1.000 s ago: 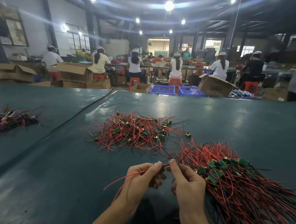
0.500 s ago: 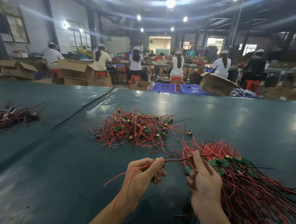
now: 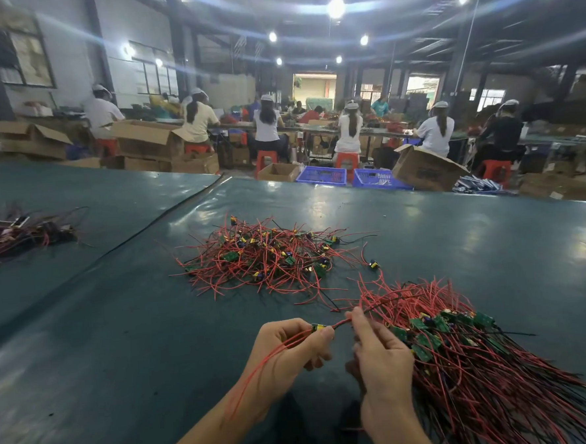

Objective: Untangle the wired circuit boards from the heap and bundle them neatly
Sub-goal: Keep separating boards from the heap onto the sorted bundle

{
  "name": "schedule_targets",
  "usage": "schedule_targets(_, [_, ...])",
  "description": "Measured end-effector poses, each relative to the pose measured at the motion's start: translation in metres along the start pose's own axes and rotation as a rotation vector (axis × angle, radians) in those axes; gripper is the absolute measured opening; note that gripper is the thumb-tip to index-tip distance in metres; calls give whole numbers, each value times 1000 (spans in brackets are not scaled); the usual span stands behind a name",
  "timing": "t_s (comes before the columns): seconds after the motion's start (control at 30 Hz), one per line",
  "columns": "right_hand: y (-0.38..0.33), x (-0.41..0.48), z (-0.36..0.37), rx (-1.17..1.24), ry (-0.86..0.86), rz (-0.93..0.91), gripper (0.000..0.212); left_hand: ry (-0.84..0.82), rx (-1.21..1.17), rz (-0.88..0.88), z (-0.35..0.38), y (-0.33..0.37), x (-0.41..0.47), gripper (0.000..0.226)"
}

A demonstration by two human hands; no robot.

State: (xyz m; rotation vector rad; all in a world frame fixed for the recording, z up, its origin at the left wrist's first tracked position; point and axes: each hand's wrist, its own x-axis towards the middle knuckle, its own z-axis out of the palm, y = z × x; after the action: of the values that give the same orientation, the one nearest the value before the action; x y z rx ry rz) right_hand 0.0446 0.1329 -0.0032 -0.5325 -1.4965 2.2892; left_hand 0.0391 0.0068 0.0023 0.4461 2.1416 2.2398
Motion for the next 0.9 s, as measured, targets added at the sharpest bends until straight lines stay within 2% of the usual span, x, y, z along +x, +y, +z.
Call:
schedule_targets(0.17, [-22,19,-22,203,117,-36,18,-60,-15,7,-1,1,0,18])
schedule_targets(0.27, [-23,19,-25,196,107,-88,20,-83,4,32,0,0,-2,21])
schedule_targets(0.33, [-22,18,-23,177,79,-95,19,-16,0,35,1,-2,-1,22])
schedule_targets(0.47, [-14,10,-18,-32,-91,-56,16,169,-151,-64,-1,-4,3,32])
schedule_targets(0.6, [-1,-7,-7,-264,-253,-219,14,147,-221,-87,-1,-6,3,24])
schedule_targets(0.7, [5,-15,-2,-307,-280,-324,7,114,-124,-31,2,-7,1,13])
schedule_targets(0.8, [5,-15,-2,-307,-255,-322,4,56,31,62,5,-10,-1,23])
schedule_targets(0.9, [1,-11,-6,-298,-206,-353,4,-41,257,200,6,-15,-4,45])
